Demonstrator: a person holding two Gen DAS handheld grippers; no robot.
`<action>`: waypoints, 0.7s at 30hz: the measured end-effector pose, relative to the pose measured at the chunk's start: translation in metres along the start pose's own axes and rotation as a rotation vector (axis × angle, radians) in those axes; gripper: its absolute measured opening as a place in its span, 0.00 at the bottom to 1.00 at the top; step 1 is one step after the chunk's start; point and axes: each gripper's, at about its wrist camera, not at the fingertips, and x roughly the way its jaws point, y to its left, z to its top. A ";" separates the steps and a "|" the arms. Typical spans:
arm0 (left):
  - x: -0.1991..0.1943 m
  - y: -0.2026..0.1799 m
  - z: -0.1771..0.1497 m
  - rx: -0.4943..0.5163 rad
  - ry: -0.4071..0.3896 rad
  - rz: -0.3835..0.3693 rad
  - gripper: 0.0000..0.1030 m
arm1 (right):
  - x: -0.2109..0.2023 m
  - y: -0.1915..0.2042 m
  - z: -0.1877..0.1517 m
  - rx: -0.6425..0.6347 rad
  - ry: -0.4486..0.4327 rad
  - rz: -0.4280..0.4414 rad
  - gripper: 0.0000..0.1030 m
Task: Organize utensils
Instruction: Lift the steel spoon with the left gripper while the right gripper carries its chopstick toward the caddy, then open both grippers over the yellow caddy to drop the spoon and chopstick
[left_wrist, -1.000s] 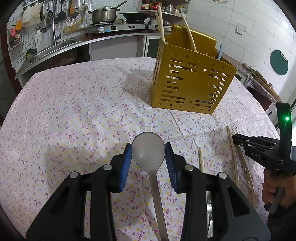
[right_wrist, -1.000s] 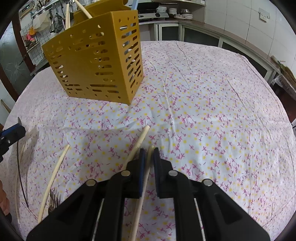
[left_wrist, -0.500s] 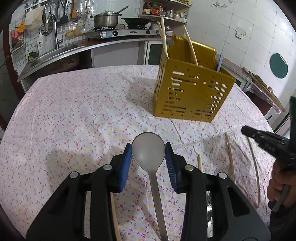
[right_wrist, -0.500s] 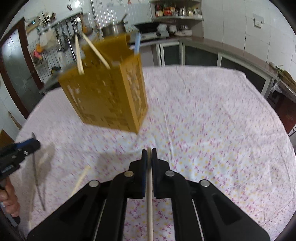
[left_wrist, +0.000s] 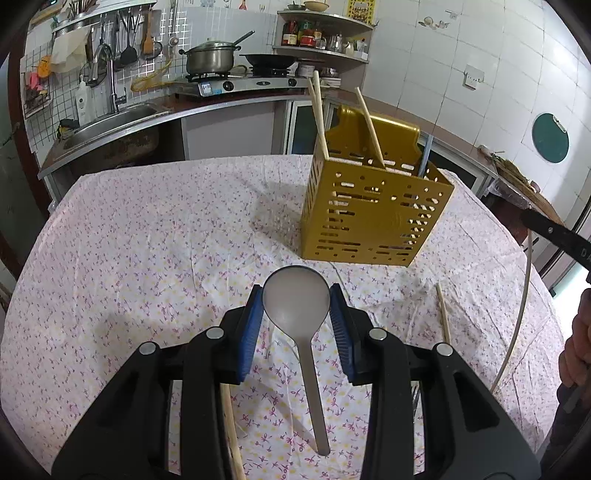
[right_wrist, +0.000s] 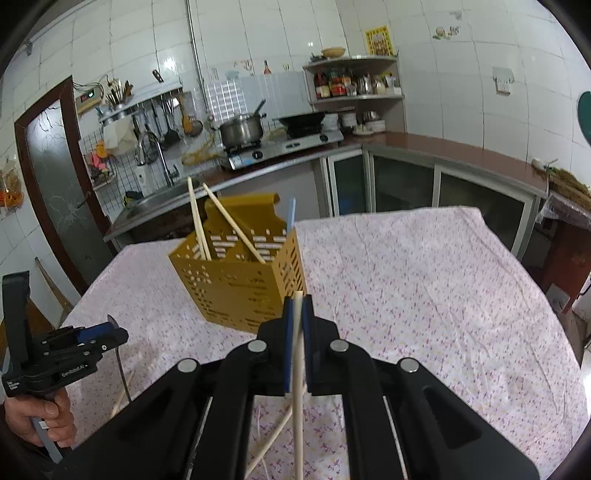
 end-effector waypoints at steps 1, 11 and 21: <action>-0.002 0.000 0.001 0.000 -0.004 0.000 0.34 | -0.002 0.000 0.002 -0.002 -0.007 0.002 0.05; -0.016 -0.003 0.011 0.022 -0.063 0.008 0.33 | -0.026 0.009 0.019 -0.035 -0.089 -0.005 0.05; -0.038 -0.013 0.050 0.053 -0.151 0.004 0.33 | -0.049 0.024 0.051 -0.087 -0.186 0.002 0.05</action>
